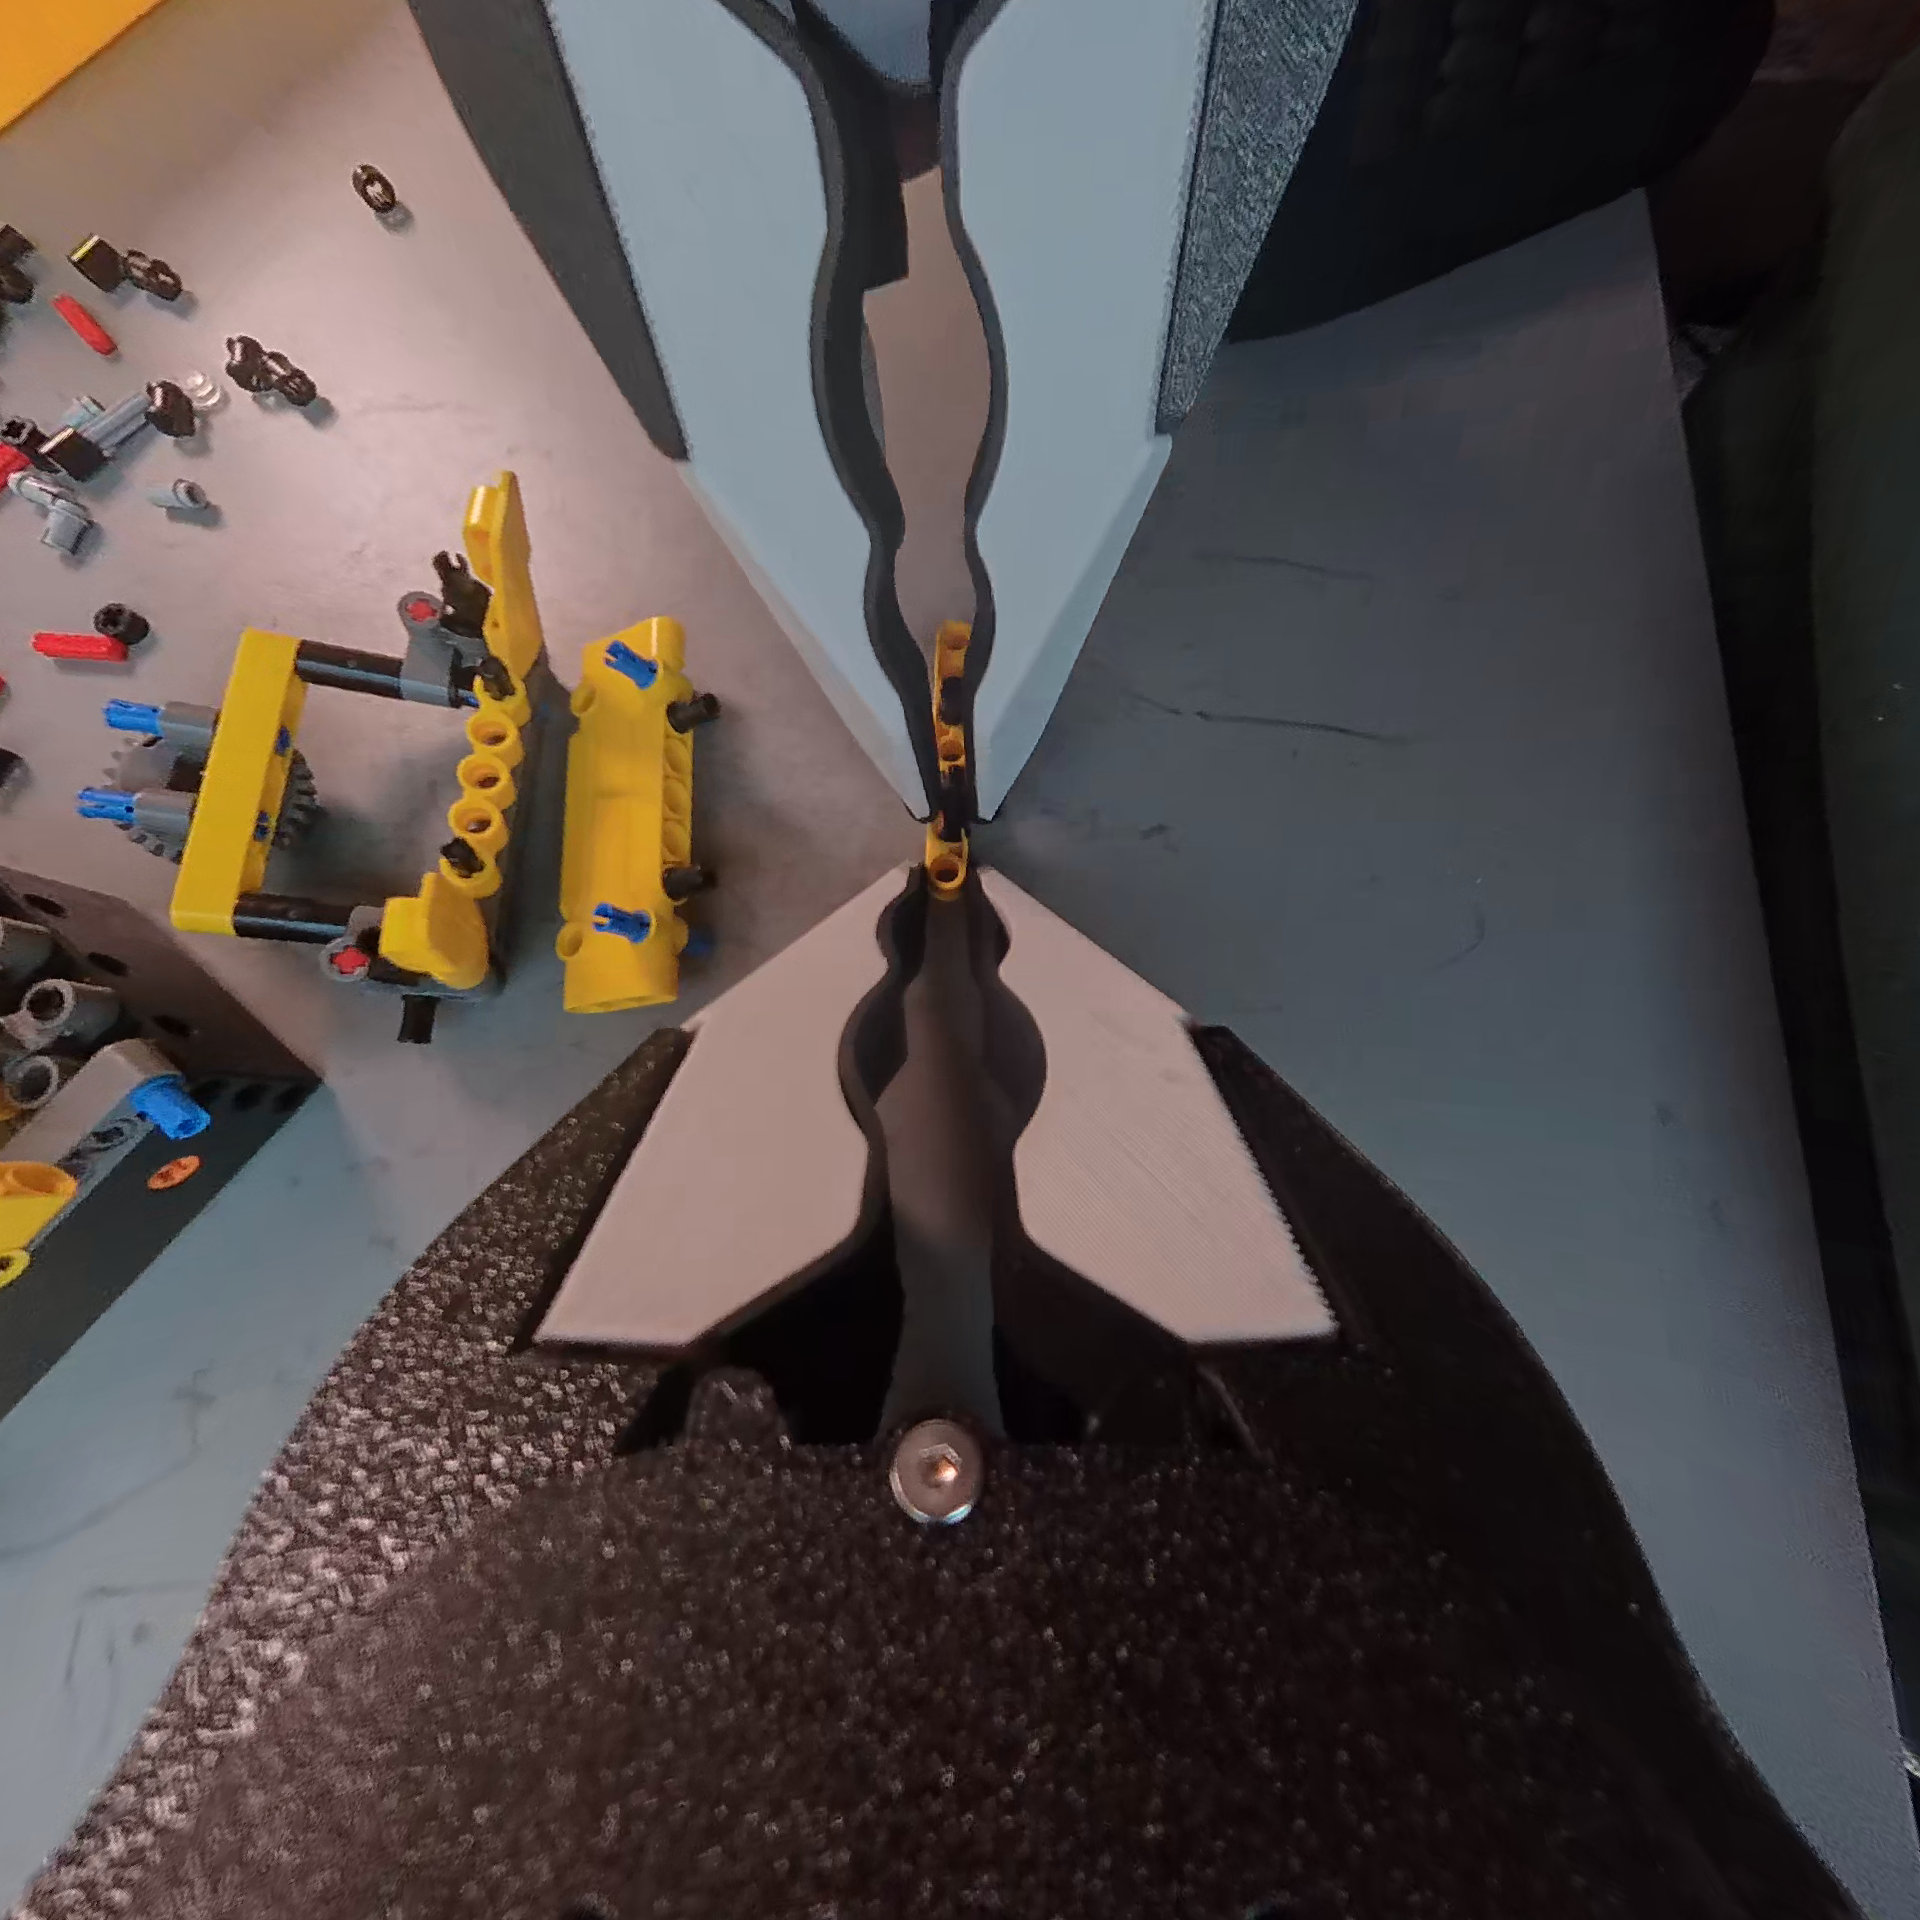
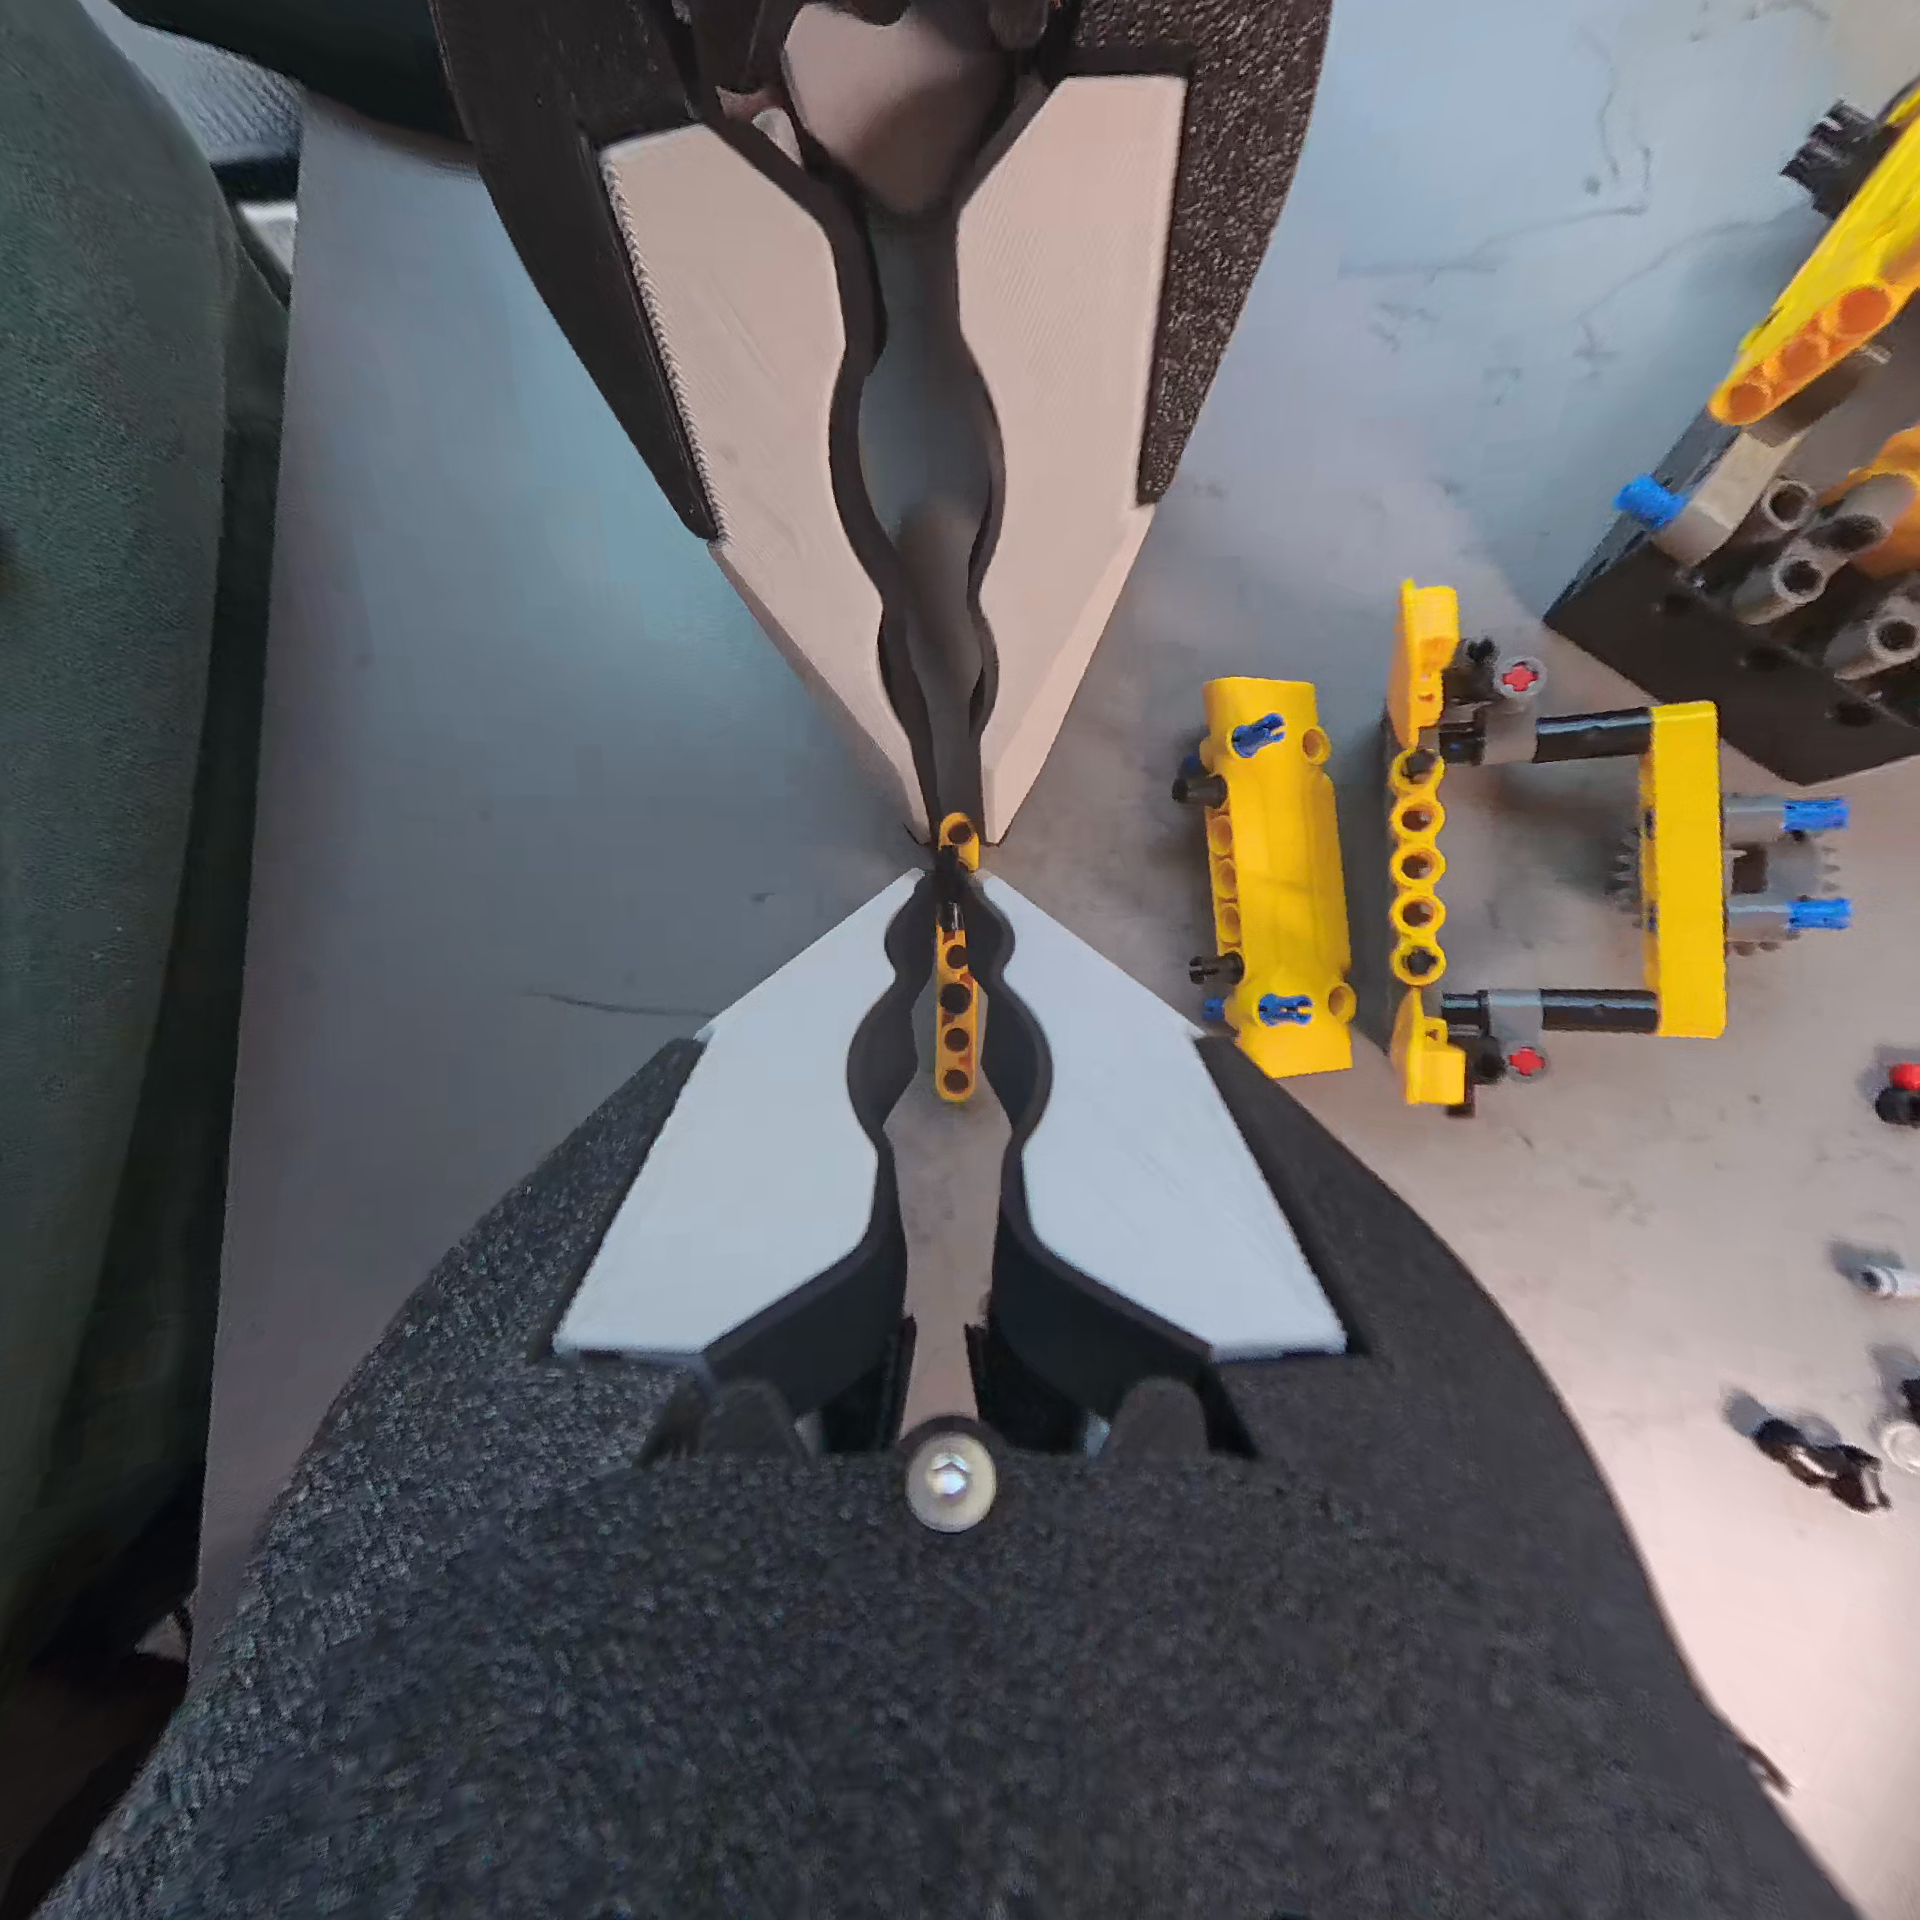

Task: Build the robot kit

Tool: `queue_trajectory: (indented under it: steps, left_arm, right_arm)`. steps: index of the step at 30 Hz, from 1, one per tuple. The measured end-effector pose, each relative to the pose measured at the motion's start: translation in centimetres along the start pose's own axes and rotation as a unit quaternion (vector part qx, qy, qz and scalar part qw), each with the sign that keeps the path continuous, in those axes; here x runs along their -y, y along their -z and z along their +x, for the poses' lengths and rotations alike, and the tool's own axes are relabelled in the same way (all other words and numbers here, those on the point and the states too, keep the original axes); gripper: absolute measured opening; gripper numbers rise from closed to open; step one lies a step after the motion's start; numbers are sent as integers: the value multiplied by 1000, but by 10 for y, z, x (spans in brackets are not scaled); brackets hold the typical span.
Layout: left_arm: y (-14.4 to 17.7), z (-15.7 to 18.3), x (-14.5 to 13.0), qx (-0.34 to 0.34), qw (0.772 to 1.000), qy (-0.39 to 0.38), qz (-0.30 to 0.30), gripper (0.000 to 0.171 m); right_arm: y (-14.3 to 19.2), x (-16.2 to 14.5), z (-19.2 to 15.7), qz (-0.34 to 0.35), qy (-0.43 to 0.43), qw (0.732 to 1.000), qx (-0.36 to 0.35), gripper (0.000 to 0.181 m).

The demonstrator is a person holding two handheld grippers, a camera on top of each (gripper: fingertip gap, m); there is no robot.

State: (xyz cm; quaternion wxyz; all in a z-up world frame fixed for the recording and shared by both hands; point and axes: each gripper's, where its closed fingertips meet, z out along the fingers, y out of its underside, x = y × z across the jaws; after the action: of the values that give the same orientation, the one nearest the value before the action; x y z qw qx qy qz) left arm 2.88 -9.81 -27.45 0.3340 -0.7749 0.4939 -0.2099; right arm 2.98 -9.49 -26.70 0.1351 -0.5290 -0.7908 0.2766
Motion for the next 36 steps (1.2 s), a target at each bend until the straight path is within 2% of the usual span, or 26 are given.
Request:
queue_trajectory:
  steps: [1,5,7,11,14,16,19,23,30,33,36]
  left_arm:
    - [0,0,0,0,1000,1,0,6]
    - [2,-3,-1,2,1000,10,1,6]
    - [6,-6,0,5,1000,14,12,8]
    - [24,-5,26,-17,995,30,98,13]
    - [38,-2,49,-23,985,29,169,13]
    - [45,-2,56,-23,980,33,194,8]
    - [48,-3,59,-27,978,44,204,3]
    - [45,-3,54,-24,982,36,186,0]
    - [39,0,47,-10,988,13,156,0]
    - [41,1,48,-11,987,9,160,11]
    - [45,0,52,-6,985,11,172,7]
  right_arm:
    - [1,0,0,21,-9,1000,0,4]
    - [7,9,-3,119,-67,991,17,4]
    - [17,19,-1,162,-67,984,5,4]
    - [43,50,0,275,-99,956,18,4]
    - [54,63,-1,322,-114,939,27,4]
    - [59,68,-1,345,-112,932,26,4]
    - [63,69,0,352,-111,929,20,4]
    - [60,63,-2,329,-93,940,8,4]
    - [54,58,-6,275,-50,960,-15,4]
    - [56,59,-5,272,-47,961,-18,4]
    - [55,59,-6,265,-41,963,-21,4]
